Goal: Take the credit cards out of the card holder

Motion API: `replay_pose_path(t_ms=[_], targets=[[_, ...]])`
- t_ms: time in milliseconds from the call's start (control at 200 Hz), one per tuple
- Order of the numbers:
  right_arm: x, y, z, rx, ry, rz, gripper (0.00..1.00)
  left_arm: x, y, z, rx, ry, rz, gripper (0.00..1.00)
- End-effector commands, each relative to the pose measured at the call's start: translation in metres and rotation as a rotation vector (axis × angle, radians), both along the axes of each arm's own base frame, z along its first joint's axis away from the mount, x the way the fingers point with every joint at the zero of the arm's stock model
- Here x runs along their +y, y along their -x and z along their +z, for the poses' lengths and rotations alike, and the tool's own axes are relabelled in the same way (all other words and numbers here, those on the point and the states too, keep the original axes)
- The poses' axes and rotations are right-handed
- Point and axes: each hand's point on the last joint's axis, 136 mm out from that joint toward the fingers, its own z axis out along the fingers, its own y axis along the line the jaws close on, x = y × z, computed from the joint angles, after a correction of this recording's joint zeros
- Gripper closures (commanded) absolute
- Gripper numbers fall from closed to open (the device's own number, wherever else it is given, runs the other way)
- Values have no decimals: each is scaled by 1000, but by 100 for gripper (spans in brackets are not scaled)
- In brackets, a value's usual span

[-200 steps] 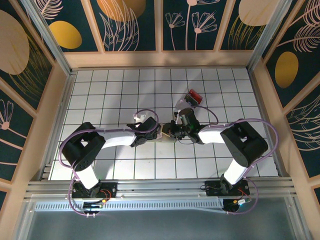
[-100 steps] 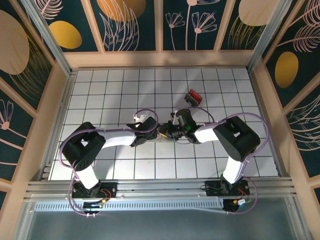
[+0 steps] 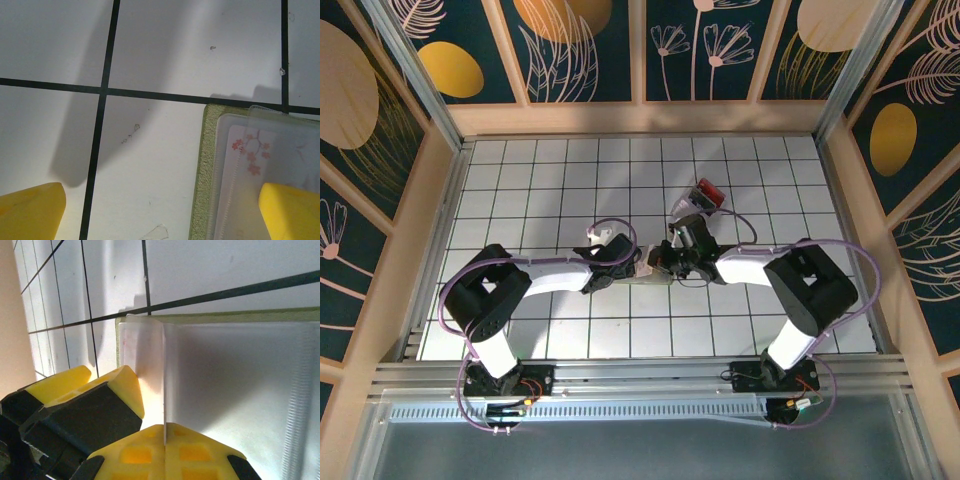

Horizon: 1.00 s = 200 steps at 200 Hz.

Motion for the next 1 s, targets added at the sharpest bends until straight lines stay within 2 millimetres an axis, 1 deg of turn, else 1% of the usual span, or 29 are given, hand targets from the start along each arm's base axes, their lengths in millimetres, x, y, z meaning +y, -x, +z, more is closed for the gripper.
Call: replay_pose_path(t_ms=[0, 165, 305, 586, 596, 616, 766, 816, 896, 911, 996], targets=[[-15, -13, 10, -61, 77, -30, 100, 14, 12, -14, 53, -57, 1, 1], [-25, -16, 12, -83, 129, -36, 100, 14, 10, -9, 35, -57, 4, 1], [-33, -21, 20, -122, 188, -38, 100, 15, 5, -3, 17, -70, 3, 1], [-51, -38, 50, -225, 297, -43, 100, 19, -2, 6, -15, -86, 6, 1], [-51, -39, 51, -228, 298, -45, 100, 18, -4, 13, -29, -73, 6, 1], [-52, -41, 54, -238, 301, -45, 100, 19, -5, 17, -38, -68, 9, 1], [-62, -56, 76, -297, 317, -64, 100, 23, -8, 29, -76, -66, 18, 1], [-62, -58, 82, -314, 321, -61, 100, 25, -10, 33, -86, -62, 25, 1], [-62, -61, 88, -333, 327, -55, 100, 26, -13, 38, -99, -50, 33, 1], [-71, -67, 89, -331, 332, -79, 100, 26, -13, 39, -101, -47, 35, 1], [-77, -74, 91, -333, 338, -95, 100, 27, -15, 42, -109, -30, 40, 1]])
